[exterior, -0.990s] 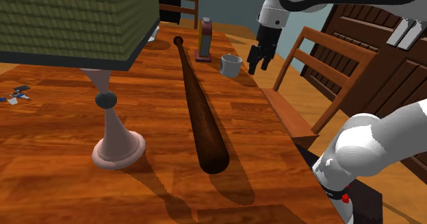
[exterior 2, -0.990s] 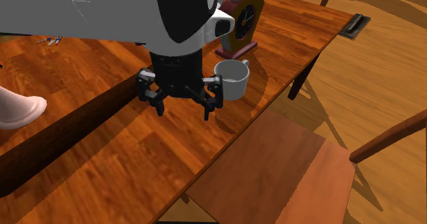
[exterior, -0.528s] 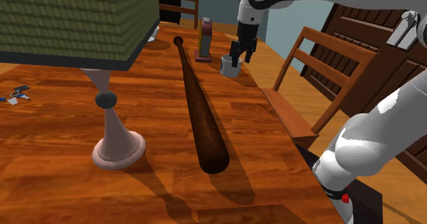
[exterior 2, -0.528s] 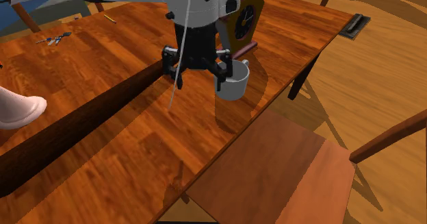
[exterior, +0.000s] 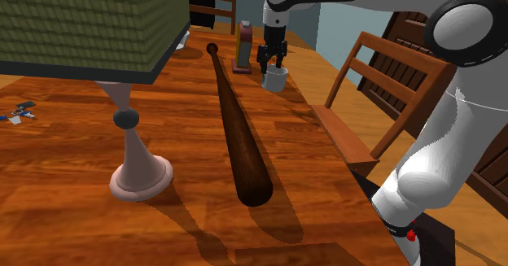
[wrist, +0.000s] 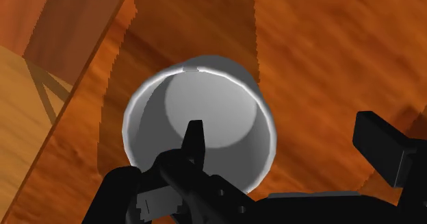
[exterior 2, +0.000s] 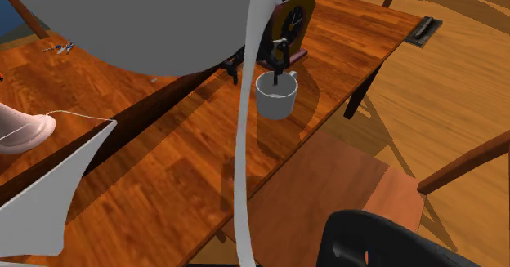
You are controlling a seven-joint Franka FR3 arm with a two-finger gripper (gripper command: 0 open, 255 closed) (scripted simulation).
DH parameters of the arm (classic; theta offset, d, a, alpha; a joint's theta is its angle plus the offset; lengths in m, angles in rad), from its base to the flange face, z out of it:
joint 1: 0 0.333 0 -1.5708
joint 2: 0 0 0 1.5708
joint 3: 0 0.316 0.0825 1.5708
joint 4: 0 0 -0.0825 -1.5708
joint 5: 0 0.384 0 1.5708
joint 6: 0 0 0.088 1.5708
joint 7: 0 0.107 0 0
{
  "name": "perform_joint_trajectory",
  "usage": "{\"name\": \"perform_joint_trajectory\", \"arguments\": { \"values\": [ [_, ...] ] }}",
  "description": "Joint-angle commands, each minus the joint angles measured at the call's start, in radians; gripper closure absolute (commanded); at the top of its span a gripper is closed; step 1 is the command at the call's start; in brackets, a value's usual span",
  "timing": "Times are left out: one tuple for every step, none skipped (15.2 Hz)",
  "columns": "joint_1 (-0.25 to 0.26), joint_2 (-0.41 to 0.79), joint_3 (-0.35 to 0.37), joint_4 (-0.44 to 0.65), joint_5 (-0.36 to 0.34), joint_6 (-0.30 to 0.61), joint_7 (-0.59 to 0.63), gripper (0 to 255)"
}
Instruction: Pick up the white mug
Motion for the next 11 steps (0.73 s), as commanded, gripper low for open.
{"name": "perform_joint_trajectory", "arguments": {
  "values": [
    [-0.002,0.03,-0.002,0.021,-0.005,0.007,-0.004,0],
    [-0.002,0.029,-0.002,0.007,-0.005,0.02,-0.003,0],
    [-0.002,0.029,-0.002,-0.006,-0.005,0.034,-0.002,0],
    [-0.002,0.03,-0.002,-0.019,-0.005,0.047,-0.002,0],
    [-0.002,0.03,-0.002,-0.032,-0.005,0.06,-0.001,0],
    [-0.002,0.031,-0.002,-0.044,-0.005,0.073,0.0,0],
    [-0.002,0.033,-0.002,-0.063,-0.005,0.094,0.001,0],
    [-0.002,0.033,-0.002,-0.063,-0.005,0.094,0.001,0],
    [-0.002,0.033,-0.002,-0.063,-0.005,0.094,0.001,0],
    [-0.002,0.033,-0.002,-0.062,-0.005,0.094,0.001,255],
    [-0.002,0.034,-0.002,-0.062,-0.005,0.094,0.001,255]
  ]
}}
